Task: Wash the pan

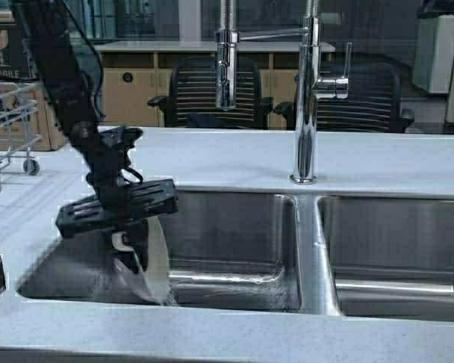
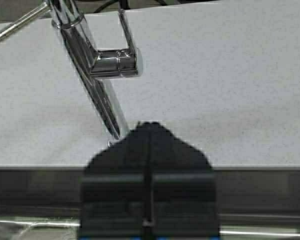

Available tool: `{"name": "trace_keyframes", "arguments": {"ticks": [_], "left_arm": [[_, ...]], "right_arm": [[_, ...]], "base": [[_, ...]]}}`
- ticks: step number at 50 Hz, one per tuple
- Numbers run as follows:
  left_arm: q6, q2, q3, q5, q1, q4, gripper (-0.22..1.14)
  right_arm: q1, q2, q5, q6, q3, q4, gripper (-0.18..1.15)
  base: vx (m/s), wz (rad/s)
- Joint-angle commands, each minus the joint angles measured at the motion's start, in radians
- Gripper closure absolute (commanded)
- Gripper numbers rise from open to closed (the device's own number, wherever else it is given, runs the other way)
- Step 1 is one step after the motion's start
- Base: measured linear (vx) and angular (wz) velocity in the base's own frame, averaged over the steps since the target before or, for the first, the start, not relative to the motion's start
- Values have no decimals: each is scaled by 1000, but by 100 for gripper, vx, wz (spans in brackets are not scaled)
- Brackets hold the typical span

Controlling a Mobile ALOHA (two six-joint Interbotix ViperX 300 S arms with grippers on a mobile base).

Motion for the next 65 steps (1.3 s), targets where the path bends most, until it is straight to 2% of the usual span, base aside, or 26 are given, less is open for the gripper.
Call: {"name": "trace_keyframes", "arguments": {"ticks": [1,10,25,40,53,65], "left_arm": [[163,-117,-104,492,5,87,89],[287,-245,-127,563,-9,91,89],[293,-360,-140,621,-117,87,89],[291,-255,-137,558,-129,63,89],[319,-374,-130,537,-138,67,89],[472,-538,-178,629,-106,89,89]], "right_arm": [[2,-12,-11,3,-18,3,92],[3,-26,-11,3,-18,5,92],[3,-29,-11,3,-18,5,92],[3,-28,-11,2,-14,5,92],[3,-28,-11,2,-15,5,92],[3,-28,-11,2,-14,5,92]], "base": [[-1,1],[-1,0],[0,0],[-1,0],[-1,0],[0,0]]}}
